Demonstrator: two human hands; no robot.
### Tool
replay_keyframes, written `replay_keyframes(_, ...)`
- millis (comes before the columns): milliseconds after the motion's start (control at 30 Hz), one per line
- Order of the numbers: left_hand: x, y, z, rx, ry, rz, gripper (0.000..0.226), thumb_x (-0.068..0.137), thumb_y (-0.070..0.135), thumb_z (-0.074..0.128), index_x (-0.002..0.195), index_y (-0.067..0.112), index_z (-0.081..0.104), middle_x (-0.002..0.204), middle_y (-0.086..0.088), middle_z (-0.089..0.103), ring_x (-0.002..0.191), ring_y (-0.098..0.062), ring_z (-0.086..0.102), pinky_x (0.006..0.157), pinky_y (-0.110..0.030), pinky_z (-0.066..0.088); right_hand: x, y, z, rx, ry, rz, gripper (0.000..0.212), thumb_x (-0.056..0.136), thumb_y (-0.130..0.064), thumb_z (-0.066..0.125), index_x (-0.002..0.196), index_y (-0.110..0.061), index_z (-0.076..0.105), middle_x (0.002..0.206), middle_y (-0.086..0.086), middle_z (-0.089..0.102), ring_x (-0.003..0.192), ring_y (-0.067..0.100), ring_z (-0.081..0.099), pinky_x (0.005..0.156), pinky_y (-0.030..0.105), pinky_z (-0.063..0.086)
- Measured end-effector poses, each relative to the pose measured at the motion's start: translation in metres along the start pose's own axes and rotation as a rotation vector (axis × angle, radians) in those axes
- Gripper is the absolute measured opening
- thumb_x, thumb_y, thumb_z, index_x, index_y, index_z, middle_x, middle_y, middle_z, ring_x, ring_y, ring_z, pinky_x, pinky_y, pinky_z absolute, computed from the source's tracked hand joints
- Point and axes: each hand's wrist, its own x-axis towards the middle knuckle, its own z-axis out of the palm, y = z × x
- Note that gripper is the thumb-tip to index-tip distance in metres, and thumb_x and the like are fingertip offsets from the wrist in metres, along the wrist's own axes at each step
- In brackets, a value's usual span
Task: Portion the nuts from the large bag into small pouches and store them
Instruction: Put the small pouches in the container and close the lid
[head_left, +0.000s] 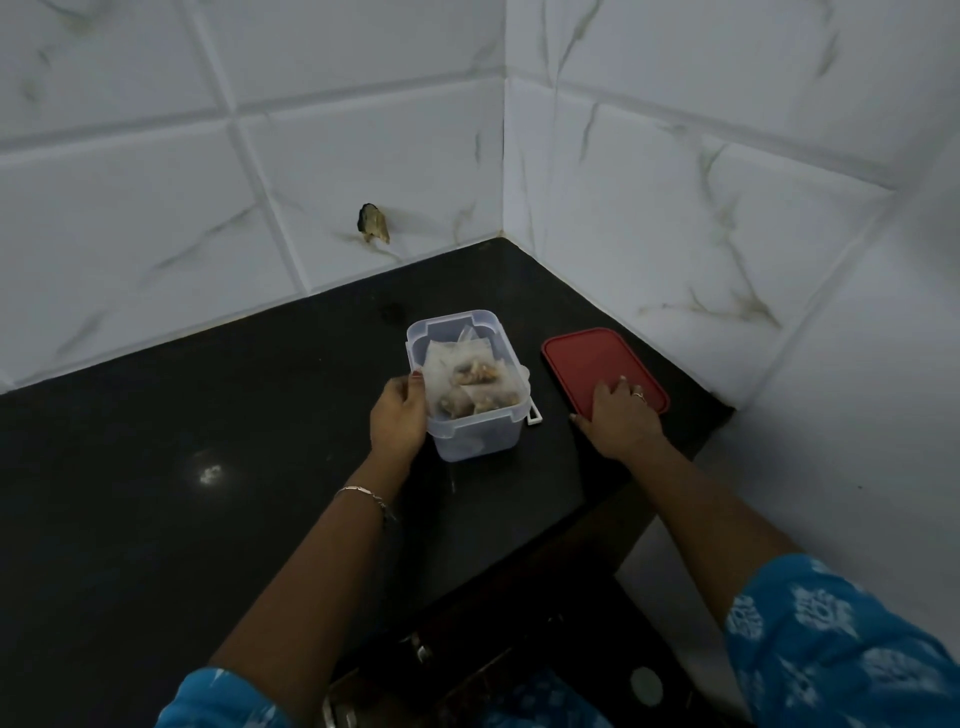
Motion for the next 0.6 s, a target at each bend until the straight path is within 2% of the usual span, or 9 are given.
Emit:
replay_keyframes(133,-0.003,0.000,-0.006,0.006,-0.047,-0.022,0.037,0.098,0.049,0.045,0.107,0.015,0.058,0.112,-0.010,0.065,0.103,-0.027,0.063,0.094,-0.047,0.051,0.000,-0.004,0.001,-0.109,-0.024,-0.028,0.071,0.100,-0.043,0.043,0.152,-0.004,0.014,0.154,0.033,0.015,0.142,0.049,0.020,0.110,0.050,0.031)
replay_keyframes(233,-0.001,-0.001,-0.008,-0.038,-0.099,-0.086,0.046,0.091,0.060,0.049,0.098,0.016,0.059,0.106,-0.012,0.068,0.095,-0.030,0.067,0.086,-0.052,0.055,0.001,-0.007,0.001,-0.192,-0.053,-0.053,0.063,0.103,-0.031,0.037,0.154,-0.006,0.009,0.150,0.039,0.020,0.139,0.052,0.025,0.111,0.051,0.030)
replay_keyframes(300,-0.001,-0.002,-0.009,-0.083,-0.127,-0.118,0.044,0.089,0.060,0.052,0.095,0.018,0.058,0.104,-0.013,0.068,0.091,-0.032,0.069,0.081,-0.055,0.057,0.001,-0.011,-0.001,-0.270,-0.044,-0.087,0.060,0.102,-0.020,0.033,0.154,-0.005,0.005,0.143,0.040,0.033,0.137,0.051,0.031,0.110,0.053,0.031)
replay_keyframes(400,-0.005,0.003,-0.012,-0.119,-0.127,-0.119,0.034,0.093,0.053,0.053,0.094,0.018,0.056,0.103,-0.013,0.067,0.091,-0.034,0.069,0.081,-0.055,0.057,-0.007,-0.015,-0.019,-0.343,0.055,-0.188,0.062,0.099,-0.008,0.034,0.153,-0.004,0.005,0.129,0.027,0.056,0.126,0.043,0.049,0.100,0.049,0.043)
replay_keyframes(500,-0.007,0.007,-0.014,-0.132,-0.127,-0.109,0.029,0.095,0.046,0.052,0.097,0.017,0.057,0.103,-0.013,0.067,0.091,-0.033,0.069,0.081,-0.053,0.057,-0.015,-0.013,-0.050,-0.124,0.262,-0.180,0.059,0.094,0.001,0.040,0.149,-0.008,0.020,0.118,0.004,0.059,0.103,0.028,0.062,0.092,0.044,0.050)
replay_keyframes(600,-0.005,0.008,-0.016,-0.092,-0.117,-0.081,0.027,0.096,0.039,0.053,0.106,0.015,0.059,0.103,-0.013,0.066,0.093,-0.032,0.067,0.083,-0.050,0.057,-0.024,-0.014,-0.075,0.088,0.436,-0.085,0.034,0.096,-0.004,0.046,0.129,0.000,0.038,0.111,0.023,0.064,0.097,0.041,0.064,0.081,0.045,0.051)
